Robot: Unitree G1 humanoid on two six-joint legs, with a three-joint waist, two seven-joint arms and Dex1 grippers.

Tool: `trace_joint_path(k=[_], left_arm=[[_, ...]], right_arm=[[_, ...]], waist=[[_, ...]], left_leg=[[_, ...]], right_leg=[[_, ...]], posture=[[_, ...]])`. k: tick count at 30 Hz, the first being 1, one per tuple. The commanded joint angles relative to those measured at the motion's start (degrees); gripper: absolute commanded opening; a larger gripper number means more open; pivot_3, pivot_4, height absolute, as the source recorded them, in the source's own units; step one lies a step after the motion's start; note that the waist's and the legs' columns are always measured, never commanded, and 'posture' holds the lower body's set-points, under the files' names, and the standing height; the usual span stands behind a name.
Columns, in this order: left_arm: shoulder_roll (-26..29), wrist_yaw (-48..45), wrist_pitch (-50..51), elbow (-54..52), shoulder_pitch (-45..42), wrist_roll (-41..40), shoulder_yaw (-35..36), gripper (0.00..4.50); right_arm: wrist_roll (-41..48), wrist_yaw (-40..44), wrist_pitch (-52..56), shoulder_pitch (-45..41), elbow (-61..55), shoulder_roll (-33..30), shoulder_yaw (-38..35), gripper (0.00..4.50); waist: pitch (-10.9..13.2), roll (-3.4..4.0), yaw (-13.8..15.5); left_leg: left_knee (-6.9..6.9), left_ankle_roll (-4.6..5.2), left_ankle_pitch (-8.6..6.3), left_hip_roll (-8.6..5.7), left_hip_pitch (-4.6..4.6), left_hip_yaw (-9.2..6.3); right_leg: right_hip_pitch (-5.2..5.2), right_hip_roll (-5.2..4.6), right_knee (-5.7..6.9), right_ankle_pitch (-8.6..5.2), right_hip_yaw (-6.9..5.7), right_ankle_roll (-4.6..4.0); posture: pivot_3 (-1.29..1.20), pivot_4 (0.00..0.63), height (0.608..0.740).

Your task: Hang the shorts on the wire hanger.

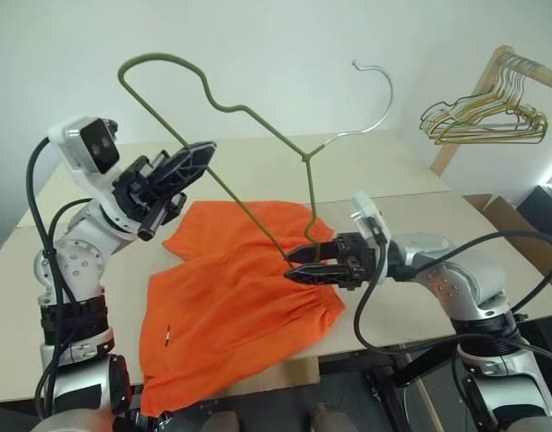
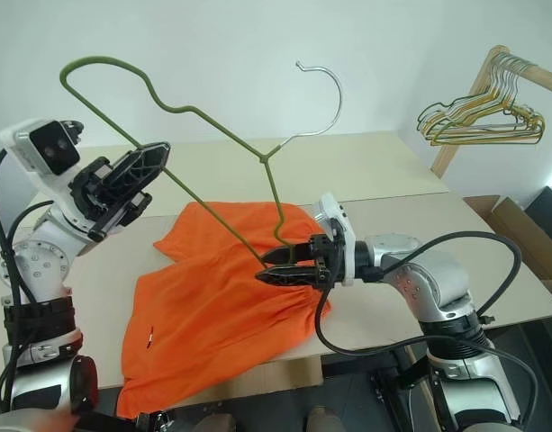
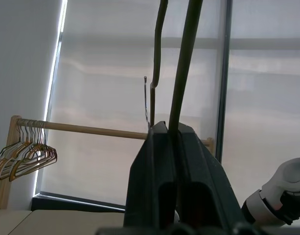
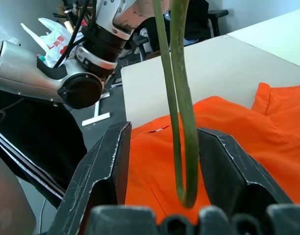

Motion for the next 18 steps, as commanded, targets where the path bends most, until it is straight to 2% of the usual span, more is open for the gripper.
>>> trace_joint_path(k=[1,4,7,11,12,15,18], left_arm=[[-0.5,0.4,-1.3,-2.1,-0.3,-0.2,0.3,0.0],[-0.5,0.2,-1.2,-2.3,0.1,0.0,0.0,0.0],[-0.7,0.2,-1.1,-2.5,0.7,0.2,0.1,0.0],[-0.6,0.2,-1.3,-2.7,1.3,0.7,0.1,0.0],[-1.1,0.7,-2.7,-2.7,1.8,2.3,-0.3,0.0],[-1.5,0.4,-4.9,-2.6,2.9,5.2,-1.4,0.0],[-1.2,-0.5,-5.3,-2.4,4.5,6.9,-2.8,0.76]], right_arm=[[1.6,-0.2,0.9,-1.6,-1.7,0.4,-0.3,2.51],[2.5,-0.9,2.4,-1.7,-1.2,0.9,-0.7,2.51],[2.9,-1.1,3.2,-1.7,-0.3,1.1,-0.9,1.62],[2.5,0.0,2.7,-1.4,0.2,0.5,-0.6,0.2],[2.4,0.0,2.6,-1.2,0.3,0.5,-0.5,0.03],[2.1,-0.1,2.4,-1.2,0.4,0.7,-0.4,0.03],[2.2,-1.0,2.6,-1.1,0.4,1.1,-0.6,0.0]], waist=[[0.0,0.0,0.0],[0.0,0.0,-0.1],[0.0,0.0,0.0],[0.0,0.0,0.0],[0.0,0.0,0.0],[0.0,0.0,0.0],[0.0,0.0,0.0]], left_leg=[[0.0,0.0,0.0,0.0,0.0,0.0],[0.0,0.0,0.0,0.0,0.0,0.0],[0.0,0.0,0.0,0.0,0.0,0.0],[0.0,0.0,0.0,0.0,0.0,0.0],[0.0,0.0,0.0,0.0,0.0,0.0],[0.0,0.0,0.0,0.0,0.0,0.01],[0.0,0.0,0.0,0.0,0.0,0.02]], right_leg=[[0.0,0.0,0.0,0.0,0.0,0.0],[0.0,0.0,0.0,0.0,0.0,0.0],[0.0,0.0,0.01,0.0,0.0,0.0],[0.0,0.0,0.0,0.0,0.0,0.0],[0.0,0.0,-0.01,0.0,0.0,0.0],[0.01,0.0,-0.01,0.0,0.0,0.0],[0.0,0.0,-0.01,0.0,0.0,0.0]], posture=[[0.04,0.0,0.74],[0.04,0.0,0.74],[0.04,0.0,0.74],[0.04,0.0,0.74],[0.04,0.0,0.74],[0.04,0.0,0.74],[0.04,0.0,0.74]])
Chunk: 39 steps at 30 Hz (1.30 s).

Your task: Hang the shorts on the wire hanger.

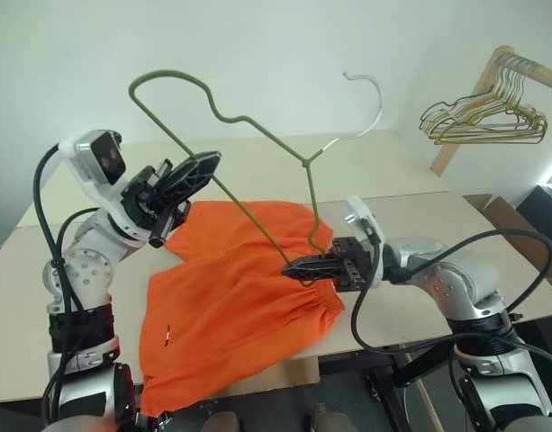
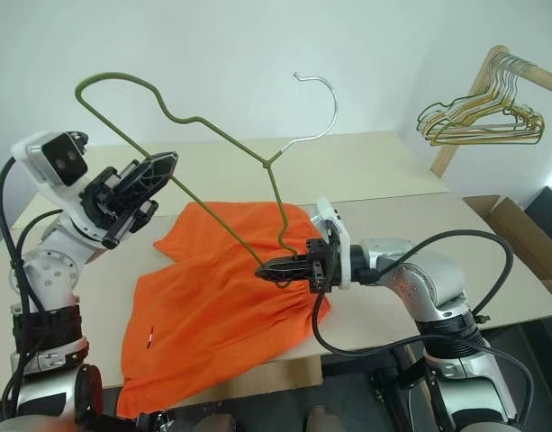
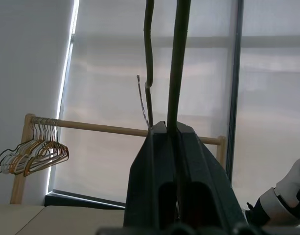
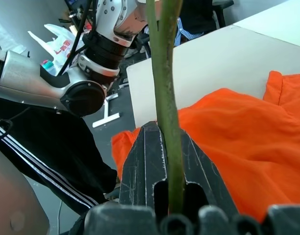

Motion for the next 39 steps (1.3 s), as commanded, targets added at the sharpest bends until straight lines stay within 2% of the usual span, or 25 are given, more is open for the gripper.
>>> trace_joint_path(k=[1,5,8,12,16,19,23,27,30,39], left_arm=[[1.0,-1.3,0.0,-1.0,1.2,2.2,-2.5,1.06],[5.4,-1.7,-1.8,1.1,4.4,13.6,-10.3,2.42],[7.2,-2.2,-7.1,2.7,8.3,22.7,-15.2,3.4],[8.8,-3.6,-10.7,1.7,11.9,26.8,-16.6,3.4],[10.9,-4.0,-11.4,-1.2,14.3,28.8,-16.8,3.4],[13.8,-4.5,-14.8,-3.2,16.0,33.7,-18.8,3.4],[16.1,-7.0,-13.5,-5.4,19.1,30.9,-16.4,3.4],[18.2,-8.1,-15.8,-5.2,22.1,33.0,-16.4,3.4],[18.1,-8.5,-14.5,-6.1,22.9,30.6,-15.5,3.4],[17.5,-7.6,-13.7,-7.2,21.5,30.7,-17.0,3.4]], right_arm=[[1.1,-0.7,-0.4,-1.0,-1.1,0.5,-1.6,0.0],[4.6,-2.7,1.0,0.2,-1.8,1.1,-5.2,0.0],[6.5,-5.8,4.4,1.3,-2.7,-0.5,-7.5,0.0],[9.0,-14.4,12.4,2.4,-2.2,-3.1,-12.6,0.0],[8.3,-18.1,19.9,6.1,1.1,-9.3,-15.4,0.0],[12.3,-15.8,29.9,7.2,6.3,-14.5,-17.6,0.0],[16.6,-11.2,39.4,10.6,12.0,-22.3,-19.4,0.0],[17.2,-9.2,40.5,15.3,14.6,-28.0,-18.2,0.0],[15.9,-8.9,40.5,17.2,14.9,-30.3,-15.8,0.0],[10.8,-5.5,38.0,18.2,18.9,-32.1,-10.4,0.0]], waist=[[0.0,0.0,0.0],[0.0,0.01,0.0],[0.0,0.02,0.0],[0.0,0.02,0.1],[0.0,0.02,0.4],[0.0,0.02,0.3],[0.0,0.06,0.1],[0.0,0.06,-0.2],[0.0,0.09,-0.6],[0.0,0.11,-0.5]], left_leg=[[0.0,0.0,0.0,0.0,0.0,0.0],[-0.01,0.0,0.0,-0.01,0.0,0.01],[-0.01,0.0,0.0,-0.01,0.01,0.03],[-0.03,0.0,0.0,0.01,-0.07,0.03],[-0.03,0.01,-0.01,0.01,-0.07,0.04],[-0.03,0.04,-0.02,0.0,-0.07,0.11],[-0.03,0.12,-0.07,0.04,-0.06,0.15],[-0.03,0.22,-0.13,0.09,-0.03,0.21],[-0.02,0.22,-0.13,0.14,0.03,0.28],[-0.01,0.23,-0.13,0.16,0.02,0.32]], right_leg=[[0.0,0.0,0.0,0.0,0.0,0.0],[0.0,0.01,0.0,0.0,0.0,0.0],[0.0,0.01,-0.01,0.0,0.0,0.0],[-0.07,0.0,-0.03,0.0,0.0,0.0],[-0.05,-0.01,-0.05,0.0,-0.01,0.0],[-0.05,-0.03,-0.08,0.0,0.02,0.0],[-0.04,0.0,-0.12,-0.01,0.06,0.0],[-0.01,0.03,-0.14,-0.02,0.06,0.02],[0.04,0.08,-0.09,-0.02,0.13,0.03],[0.03,0.1,-0.12,-0.03,0.16,0.05]], posture=[[0.04,0.0,0.74],[0.04,0.0,0.74],[0.04,0.0,0.74],[0.03,0.0,0.74],[0.01,0.0,0.74],[0.01,0.0,0.74],[-0.01,0.0,0.74],[-0.01,0.0,0.74],[-0.01,0.0,0.74],[-0.02,0.0,0.74]])
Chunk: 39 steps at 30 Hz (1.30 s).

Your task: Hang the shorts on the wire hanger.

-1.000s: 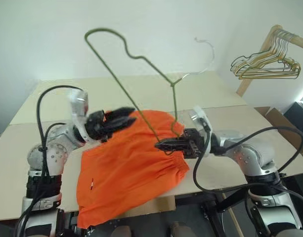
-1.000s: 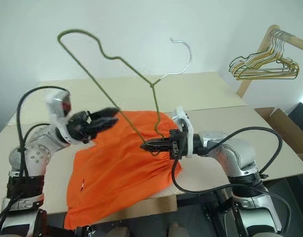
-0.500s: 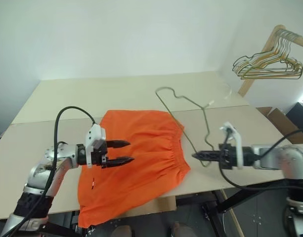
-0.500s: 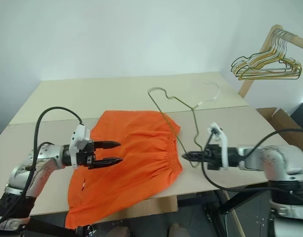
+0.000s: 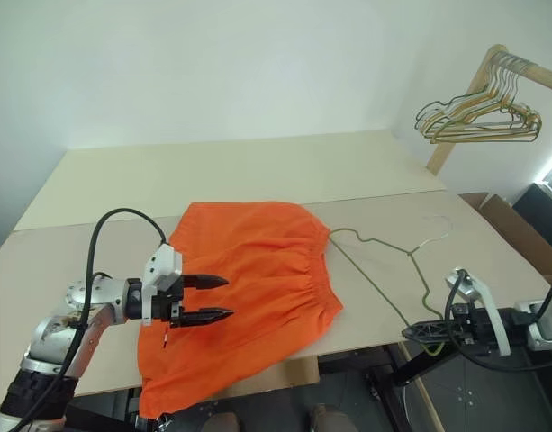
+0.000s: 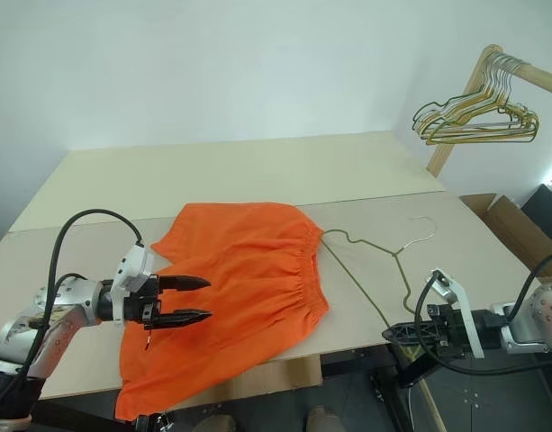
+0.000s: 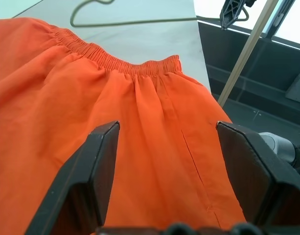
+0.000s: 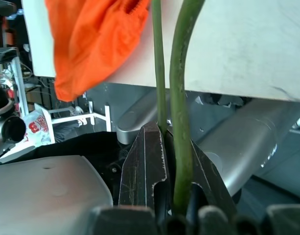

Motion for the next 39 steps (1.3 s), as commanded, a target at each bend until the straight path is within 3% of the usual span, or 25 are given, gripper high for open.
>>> trace_joint_path(k=[1,12,21,25,39], left_arm=[[-0.3,0.0,-0.4,-2.0,-1.9,-0.4,0.0,3.4],[-1.0,0.2,-0.2,-1.9,-2.1,-0.1,-0.7,3.4],[-1.5,0.3,-0.6,-0.9,-4.1,1.3,-2.5,3.4],[-1.8,0.4,-0.9,-0.9,-4.5,2.4,-3.6,3.4],[-2.4,2.8,-2.0,-2.9,-1.6,2.7,-2.7,3.4]], right_arm=[[-1.3,2.2,-1.5,-0.1,0.7,-1.1,0.4,0.0],[0.4,3.8,-1.1,1.8,-5.9,3.3,-1.1,0.0],[-2.0,6.2,-1.7,-4.8,5.1,8.3,3.3,0.0],[-5.8,8.4,-2.6,-10.9,13.4,9.7,8.2,0.0],[-17.0,25.6,-9.9,-26.4,25.0,10.6,27.0,0.0]], waist=[[0.0,0.0,0.1],[0.0,0.01,0.2],[0.0,0.01,-0.1],[0.0,0.04,-0.3],[0.0,0.06,0.4]], left_leg=[[0.0,0.0,0.0,0.0,0.0,0.0],[0.0,0.0,0.0,0.01,0.0,-0.01],[0.04,0.01,-0.01,0.01,0.04,0.02],[0.04,0.01,-0.01,0.0,0.02,0.02],[0.08,0.02,-0.01,0.01,-0.01,0.02]], right_leg=[[0.0,0.0,0.0,0.0,0.0,0.0],[0.0,0.03,0.01,0.0,0.01,0.0],[0.04,0.03,0.02,0.02,0.02,0.0],[0.02,0.04,0.01,0.02,0.02,0.0],[-0.03,0.02,0.04,0.03,0.0,0.0]], posture=[[-0.02,0.0,0.74],[-0.02,0.0,0.74],[-0.02,0.0,0.74],[-0.01,0.0,0.74],[0.03,0.0,0.74]])
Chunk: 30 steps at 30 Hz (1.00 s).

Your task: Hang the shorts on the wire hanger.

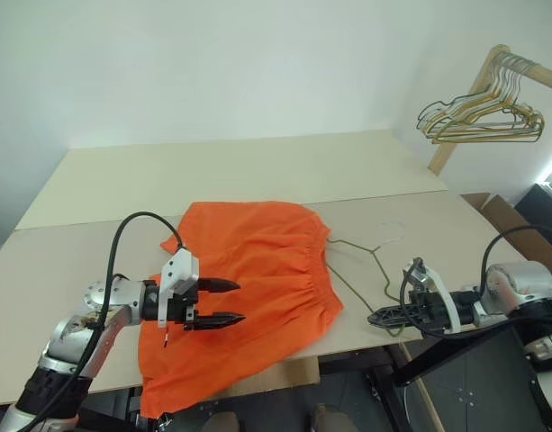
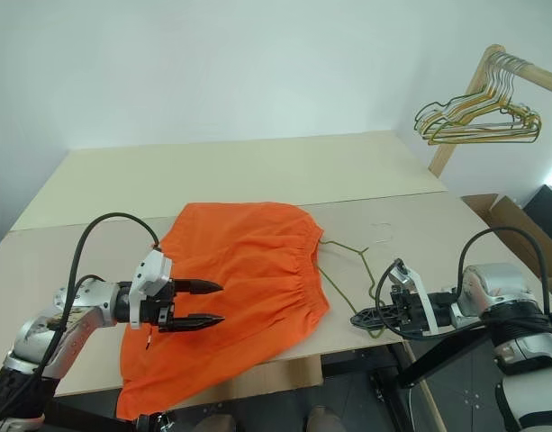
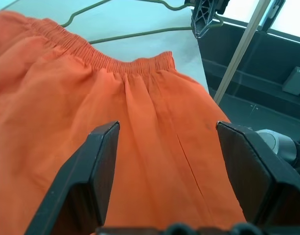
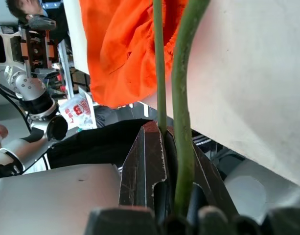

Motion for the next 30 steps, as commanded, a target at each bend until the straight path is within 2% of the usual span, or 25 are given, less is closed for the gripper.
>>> trace_joint_path(k=[1,5,10,17,20,25,30], left_arm=[[-0.5,0.9,-1.7,-1.9,-0.7,0.2,0.9,3.4],[-0.9,1.4,-2.2,-2.1,-0.9,0.6,0.4,3.4],[-1.3,1.8,-2.6,-2.1,-0.7,0.6,0.6,3.4],[-1.8,2.7,-1.4,-4.1,-2.3,-2.4,2.6,3.4],[-2.4,2.2,-1.3,-3.6,-3.0,-3.7,3.3,3.4],[-2.5,-1.6,-2.4,-3.1,-3.8,-5.1,2.4,3.4],[-4.0,-1.2,-5.0,-0.2,-6.8,-2.7,1.5,3.4]], right_arm=[[-4.3,4.8,-4.1,-5.7,5.3,2.0,3.3,0.0],[-9.3,7.8,-8.3,-10.6,14.1,6.5,5.4,0.0],[-14.6,9.2,-13.5,-13.7,23.0,11.2,4.4,0.0],[-17.4,3.1,-20.3,-15.2,29.1,14.1,-5.7,0.0],[-17.5,1.0,-21.2,-13.8,24.6,13.6,-8.9,0.0],[-17.0,-5.1,-24.3,-7.7,9.3,13.0,-14.4,0.0],[-17.2,-11.0,-35.7,1.8,-6.7,15.1,-19.7,0.0]], waist=[[0.0,0.01,0.1],[0.0,0.01,0.0],[0.0,0.02,0.2],[0.0,0.03,0.5],[0.0,0.06,0.4],[-0.1,0.1,0.2],[-0.1,0.13,0.2]], left_leg=[[0.0,0.0,0.0,0.0,0.0,0.0],[0.01,0.0,0.0,0.0,0.01,0.0],[0.02,-0.01,0.0,-0.02,-0.02,0.0],[0.02,-0.01,0.01,-0.03,-0.01,-0.02],[0.02,-0.01,0.01,-0.03,-0.01,-0.03],[0.02,-0.01,0.0,-0.02,-0.04,-0.03],[0.02,-0.01,0.0,-0.03,-0.04,-0.03]], right_leg=[[0.0,0.0,0.01,0.0,0.0,0.0],[-0.01,0.01,0.03,0.01,0.0,-0.01],[-0.04,-0.01,0.05,0.01,0.0,-0.02],[-0.03,-0.05,0.08,0.02,-0.02,-0.02],[-0.04,-0.04,0.09,0.02,-0.03,-0.03],[-0.08,-0.04,0.1,0.02,-0.02,-0.02],[-0.06,-0.04,0.08,0.02,-0.03,-0.02]], posture=[[0.04,0.0,0.74],[0.05,0.0,0.74],[0.06,0.0,0.74],[0.07,0.0,0.74],[0.05,0.0,0.74],[0.02,0.0,0.74],[0.01,0.0,0.74]])
